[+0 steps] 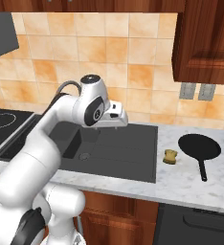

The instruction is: Pick the pan and sponge and place them into the sink. Then turn on the water.

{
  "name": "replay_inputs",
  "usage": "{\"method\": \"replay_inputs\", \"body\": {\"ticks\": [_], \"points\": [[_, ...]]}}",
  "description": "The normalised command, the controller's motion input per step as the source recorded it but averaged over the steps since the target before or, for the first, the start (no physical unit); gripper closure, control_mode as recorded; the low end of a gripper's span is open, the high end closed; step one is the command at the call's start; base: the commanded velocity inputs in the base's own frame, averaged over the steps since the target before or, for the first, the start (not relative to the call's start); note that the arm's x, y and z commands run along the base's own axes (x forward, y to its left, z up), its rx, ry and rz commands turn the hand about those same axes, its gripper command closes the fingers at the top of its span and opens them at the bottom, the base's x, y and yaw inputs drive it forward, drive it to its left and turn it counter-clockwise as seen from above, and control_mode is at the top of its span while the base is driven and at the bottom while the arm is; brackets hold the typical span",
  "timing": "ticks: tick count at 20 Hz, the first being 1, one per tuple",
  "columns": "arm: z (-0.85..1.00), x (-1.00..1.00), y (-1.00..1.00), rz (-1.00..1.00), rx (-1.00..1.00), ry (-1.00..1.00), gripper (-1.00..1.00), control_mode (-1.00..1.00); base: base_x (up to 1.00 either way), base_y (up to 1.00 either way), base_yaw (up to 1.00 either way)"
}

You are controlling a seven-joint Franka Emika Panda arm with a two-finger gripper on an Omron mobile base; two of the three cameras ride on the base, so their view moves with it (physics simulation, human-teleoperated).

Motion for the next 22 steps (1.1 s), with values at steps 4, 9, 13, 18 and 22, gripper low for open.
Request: {"method": "replay_inputs", "body": {"ticks": [4,9,13,18,22], "points": [[0.0,-0.01,-0.26,0.0,0.0,0.0,-1.0,-1.0,0.0,0.0,0.0],[0.0,0.0,-0.28,0.0,0.0,0.0,-1.0,-1.0,0.0,0.0,0.0],[-0.01,0.0,-0.28,0.0,-0.03,0.0,-1.0,-1.0,0.0,0.0,0.0],[-0.05,0.0,-0.29,0.0,-0.03,0.0,-1.0,-1.0,0.0,0.0,0.0],[-0.17,0.0,-0.29,0.0,-0.04,0.0,-1.0,-1.0,0.0,0.0,0.0]]}}
